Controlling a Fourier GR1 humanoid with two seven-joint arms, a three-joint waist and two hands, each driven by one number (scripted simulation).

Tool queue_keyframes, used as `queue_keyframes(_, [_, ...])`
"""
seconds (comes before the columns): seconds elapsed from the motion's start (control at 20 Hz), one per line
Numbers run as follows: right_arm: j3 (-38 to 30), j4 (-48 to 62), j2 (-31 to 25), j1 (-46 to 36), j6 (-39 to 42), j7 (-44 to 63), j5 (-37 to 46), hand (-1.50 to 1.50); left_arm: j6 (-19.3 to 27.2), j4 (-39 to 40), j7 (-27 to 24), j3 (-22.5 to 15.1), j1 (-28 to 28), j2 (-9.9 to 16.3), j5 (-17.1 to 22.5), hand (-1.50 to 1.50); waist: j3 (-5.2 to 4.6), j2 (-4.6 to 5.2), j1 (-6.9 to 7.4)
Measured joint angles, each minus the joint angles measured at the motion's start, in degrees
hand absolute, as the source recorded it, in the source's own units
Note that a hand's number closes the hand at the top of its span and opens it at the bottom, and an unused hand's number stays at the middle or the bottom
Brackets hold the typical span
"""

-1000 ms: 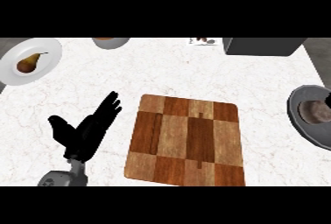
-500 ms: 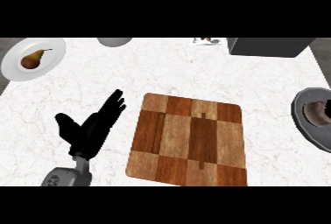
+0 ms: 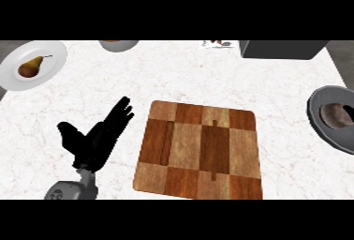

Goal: Pick the cupcake from the cutting board and place it in the pan

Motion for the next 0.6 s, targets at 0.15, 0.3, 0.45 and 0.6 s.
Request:
queue_keyframes(0.15, [-2.43,1.98,-1.81,0.90,7.11,-1.04,-2.63,-1.50,-0.22,0.18,-0.44,0.11,0.31,0.04,-0.05,0.00,-0.01,0.01,-0.06])
queue_keyframes(0.3, [-3.35,3.66,-3.92,3.39,15.10,-2.67,-3.75,-1.50,-0.30,-0.51,-0.09,0.45,0.42,0.31,0.14,0.00,-0.03,-0.09,-0.30])
queue_keyframes(0.45, [-3.87,4.72,-5.87,6.10,22.01,-5.37,-4.33,-1.50,-0.91,-1.13,-0.11,0.85,1.06,0.84,0.54,0.00,-0.02,-0.18,-0.41])
queue_keyframes(0.6, [-4.09,5.47,-7.36,9.32,28.75,-8.61,-4.62,-1.50,-0.19,-1.08,0.73,1.03,0.44,0.51,0.39,0.00,-0.03,-0.27,-0.80])
